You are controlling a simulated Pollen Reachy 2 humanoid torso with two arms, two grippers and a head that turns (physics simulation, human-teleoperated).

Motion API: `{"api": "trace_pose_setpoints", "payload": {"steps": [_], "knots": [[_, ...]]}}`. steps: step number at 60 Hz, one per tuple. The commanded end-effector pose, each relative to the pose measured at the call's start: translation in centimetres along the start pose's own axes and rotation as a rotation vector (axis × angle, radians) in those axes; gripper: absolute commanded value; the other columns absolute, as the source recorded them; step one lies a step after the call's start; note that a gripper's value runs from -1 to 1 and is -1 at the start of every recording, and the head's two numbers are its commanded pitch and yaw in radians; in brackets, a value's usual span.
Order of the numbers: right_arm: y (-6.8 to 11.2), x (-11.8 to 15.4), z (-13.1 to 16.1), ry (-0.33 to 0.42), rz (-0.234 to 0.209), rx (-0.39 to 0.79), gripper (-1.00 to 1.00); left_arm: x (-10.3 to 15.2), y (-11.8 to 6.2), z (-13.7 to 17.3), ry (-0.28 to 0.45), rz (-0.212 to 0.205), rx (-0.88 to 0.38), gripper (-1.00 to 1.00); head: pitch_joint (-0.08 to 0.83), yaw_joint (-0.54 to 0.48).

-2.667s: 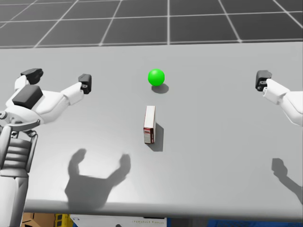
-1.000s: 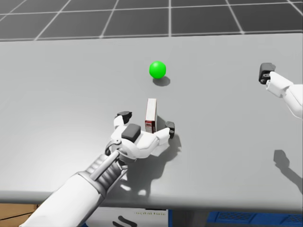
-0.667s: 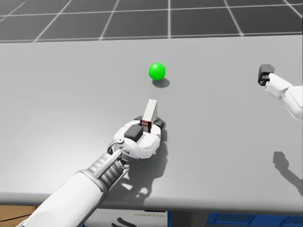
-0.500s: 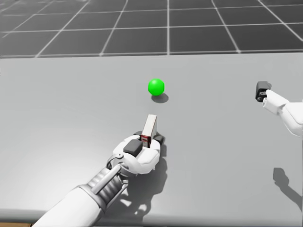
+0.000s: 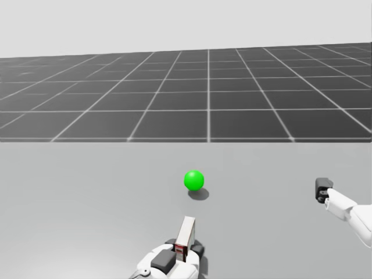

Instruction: Watch the red light. When it turns green, pick up the object.

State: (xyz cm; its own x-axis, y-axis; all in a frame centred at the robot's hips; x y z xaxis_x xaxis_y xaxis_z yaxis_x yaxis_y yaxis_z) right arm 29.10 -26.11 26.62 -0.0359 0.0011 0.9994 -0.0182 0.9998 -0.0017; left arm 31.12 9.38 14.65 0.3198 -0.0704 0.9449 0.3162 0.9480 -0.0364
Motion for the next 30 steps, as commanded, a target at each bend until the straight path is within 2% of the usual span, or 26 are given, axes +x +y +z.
{"api": "trace_pose_setpoints", "payload": {"steps": [1, 6, 9, 11, 16, 24, 30], "knots": [[0.0, 0.0, 0.0, 0.002, 0.002, 0.001, -1.00, 2.2, -4.1, 0.9, -0.053, 0.107, -0.088, 1.00, 0.285, 0.08], [0.0, -0.1, 0.0, 0.021, -0.005, 0.005, -1.00, 5.0, -3.4, 2.2, -0.108, 0.114, -0.086, 1.00, 0.287, 0.08], [0.0, -0.2, -0.1, 0.020, 0.013, -0.001, -1.00, 6.0, -3.1, 2.7, -0.130, 0.110, -0.084, 1.00, 0.287, 0.08], [-0.1, -0.1, 0.0, 0.032, -0.001, 0.000, -1.00, 7.3, -2.8, 3.3, -0.152, 0.110, -0.081, 1.00, 0.287, 0.08], [-0.1, -0.2, 0.0, 0.035, 0.004, 0.008, -1.00, 9.7, -2.3, 4.5, -0.195, 0.096, -0.070, 1.00, 0.287, 0.08], [-0.1, -0.3, 0.0, 0.036, 0.011, 0.013, -1.00, 13.7, -1.6, 6.5, -0.270, 0.052, -0.038, 1.00, 0.286, 0.08], [-0.1, -0.4, -0.1, 0.025, 0.019, -0.002, -1.00, 17.6, -1.1, 8.7, -0.365, 0.013, -0.019, 1.00, 0.285, 0.08]]}}
